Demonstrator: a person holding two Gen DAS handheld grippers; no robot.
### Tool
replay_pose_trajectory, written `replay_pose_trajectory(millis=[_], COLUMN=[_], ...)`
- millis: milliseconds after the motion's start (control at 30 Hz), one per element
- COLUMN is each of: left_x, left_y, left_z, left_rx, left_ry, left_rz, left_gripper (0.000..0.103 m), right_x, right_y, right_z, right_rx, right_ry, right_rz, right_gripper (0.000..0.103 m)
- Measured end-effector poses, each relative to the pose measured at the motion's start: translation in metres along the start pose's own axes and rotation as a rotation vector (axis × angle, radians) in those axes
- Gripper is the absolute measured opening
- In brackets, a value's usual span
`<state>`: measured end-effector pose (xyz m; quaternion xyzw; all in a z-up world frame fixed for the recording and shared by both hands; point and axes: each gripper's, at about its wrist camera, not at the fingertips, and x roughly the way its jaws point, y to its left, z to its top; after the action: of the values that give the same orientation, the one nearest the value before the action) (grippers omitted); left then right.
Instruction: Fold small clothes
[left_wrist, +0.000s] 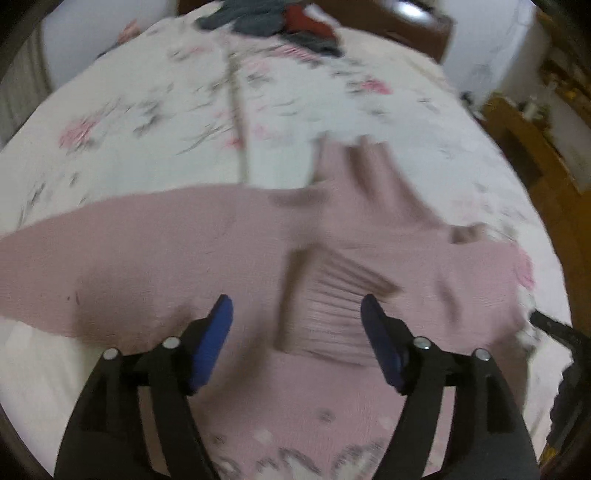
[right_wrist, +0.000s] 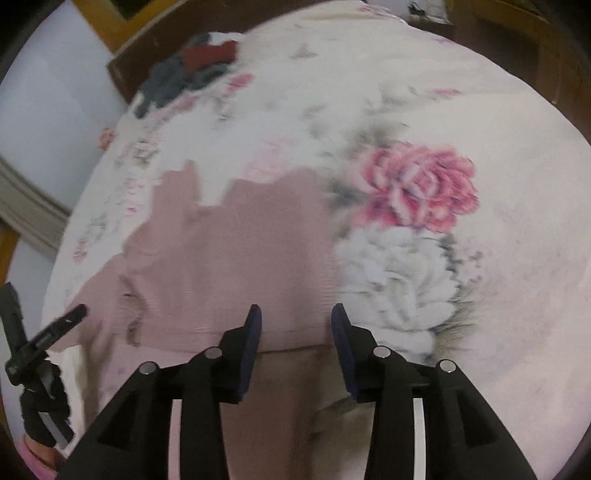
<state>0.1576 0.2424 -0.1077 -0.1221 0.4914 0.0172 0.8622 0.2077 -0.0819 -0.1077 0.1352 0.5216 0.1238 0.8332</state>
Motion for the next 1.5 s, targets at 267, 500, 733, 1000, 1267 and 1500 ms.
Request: replay_pose_trajectory(millis=[267, 500, 733, 1000, 1267, 1500], left_x=[0.050, 0.073, 0.027, 0.001, -0.009, 0.056], left_y=[-0.062, -0.047, -0.008, 0.091, 0.067, 0.036], left_z=[-0.019, -0.020, -0.008, 0.009, 0.009, -0.007], left_rx=[0.111, 0.086, 0.011, -0.085, -0.055, -0.024], left_ry=[0.128, 0.169, 0.079, 0.053, 0.013, 0.153], left_rz=[0.037, 0.092, -0.036, 0.129, 0.051, 0.035], left_gripper=[0.079, 0.039, 0.009, 0.025, 0.044, 0.044], right_x=[0.032, 0.060, 0.060, 0.059, 0.036, 0.075], right_y=[0.031, 0.017, 0.015, 0.018, 0.058, 0.059], right_z=[-0.002, -0.013, -0.014, -0.014, -0.002, -0.012], right_rx=[-0.048, -0.015, -0.028, -0.031, -0.097, -0.088], right_ry=[0.094, 0.138, 0.135, 0.139, 0.105, 0.196], right_rz=[0.040, 0.041, 0.044, 0.042, 0.092, 0.042], right_gripper=[0.040, 0.039, 0.039, 0.039, 0.041, 0.041])
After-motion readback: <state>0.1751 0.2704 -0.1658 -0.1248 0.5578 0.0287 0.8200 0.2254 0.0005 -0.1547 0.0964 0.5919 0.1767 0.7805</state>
